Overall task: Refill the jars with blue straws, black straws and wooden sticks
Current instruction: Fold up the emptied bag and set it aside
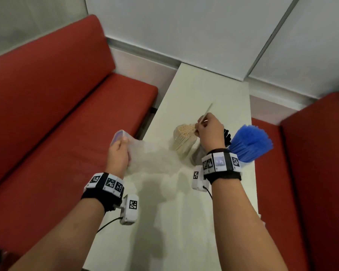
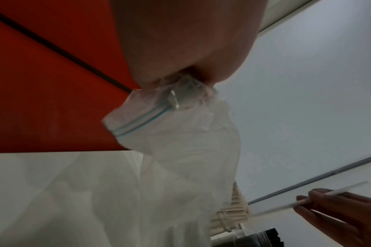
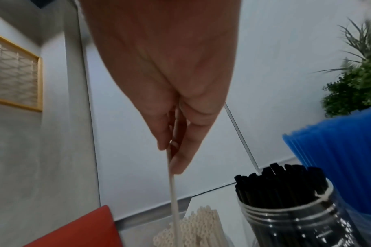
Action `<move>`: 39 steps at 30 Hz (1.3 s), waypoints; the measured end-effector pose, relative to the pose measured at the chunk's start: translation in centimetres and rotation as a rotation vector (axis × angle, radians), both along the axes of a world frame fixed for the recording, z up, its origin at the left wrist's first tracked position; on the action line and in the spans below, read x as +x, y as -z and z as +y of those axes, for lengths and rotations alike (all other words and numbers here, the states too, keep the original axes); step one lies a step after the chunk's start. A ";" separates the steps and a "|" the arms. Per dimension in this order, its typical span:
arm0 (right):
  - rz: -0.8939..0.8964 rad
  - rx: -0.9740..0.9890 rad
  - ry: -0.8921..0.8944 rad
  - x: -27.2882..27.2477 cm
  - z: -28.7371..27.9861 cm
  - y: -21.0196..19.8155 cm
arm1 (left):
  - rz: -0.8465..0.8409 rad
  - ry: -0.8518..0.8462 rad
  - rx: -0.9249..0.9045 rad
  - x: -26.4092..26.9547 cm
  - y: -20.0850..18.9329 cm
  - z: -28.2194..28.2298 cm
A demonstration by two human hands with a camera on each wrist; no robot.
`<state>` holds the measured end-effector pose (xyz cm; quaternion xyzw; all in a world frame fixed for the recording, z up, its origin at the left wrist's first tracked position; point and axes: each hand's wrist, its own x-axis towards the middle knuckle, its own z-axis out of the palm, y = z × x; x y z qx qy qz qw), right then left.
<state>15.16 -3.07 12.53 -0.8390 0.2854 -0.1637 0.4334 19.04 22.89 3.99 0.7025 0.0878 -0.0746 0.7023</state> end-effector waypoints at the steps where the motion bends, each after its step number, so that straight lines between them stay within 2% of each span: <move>1: -0.041 -0.010 0.023 0.1 -0.1 -0.4 | 0.001 0.005 -0.002 0.0 -0.2 -0.3; 4: -0.078 0.003 0.053 0.2 0.0 -0.2 | 0.022 0.015 0.040 -0.1 -0.3 -0.9; 9: -0.083 0.011 0.078 0.4 0.5 2.4 | 0.019 0.020 0.074 0.0 0.3 -1.0; 16: -0.097 -0.004 0.121 0.8 0.5 4.3 | 0.002 0.050 0.065 -0.3 1.1 -0.8; 21: 0.026 0.029 0.090 0.7 1.0 5.4 | 0.016 0.045 0.063 -0.5 1.5 -0.3; 24: -0.215 -0.082 0.130 0.7 1.4 5.1 | 0.023 0.033 0.052 -0.6 1.4 -0.3; 26: -0.305 -0.207 0.059 1.5 1.6 4.9 | 0.041 0.023 0.065 -0.5 1.4 -0.2; 28: -0.143 -0.358 -0.095 2.5 2.1 5.8 | 0.052 0.027 0.074 -0.6 1.4 -0.2; 31: 0.355 -0.563 -0.228 2.7 3.1 8.4 | 0.046 0.043 0.065 -1.1 1.1 -0.4; 33: 0.510 -0.653 -0.267 2.6 3.4 9.4 | 0.050 0.055 0.061 -1.6 0.9 -0.4; 34: 0.492 -0.651 -0.270 2.7 3.4 9.1 | 0.056 0.075 0.063 -1.7 0.7 -0.4; 36: 0.266 -0.558 -0.233 2.8 3.4 7.7 | 0.073 0.120 0.068 -1.8 0.4 -0.6; 37: 0.110 -0.467 -0.198 2.4 3.4 7.0 | 0.082 0.133 0.064 -1.9 0.1 -0.6; 39: -0.131 -0.126 -0.181 0.4 3.1 6.2 | 0.090 0.139 0.028 -1.6 -0.8 -0.9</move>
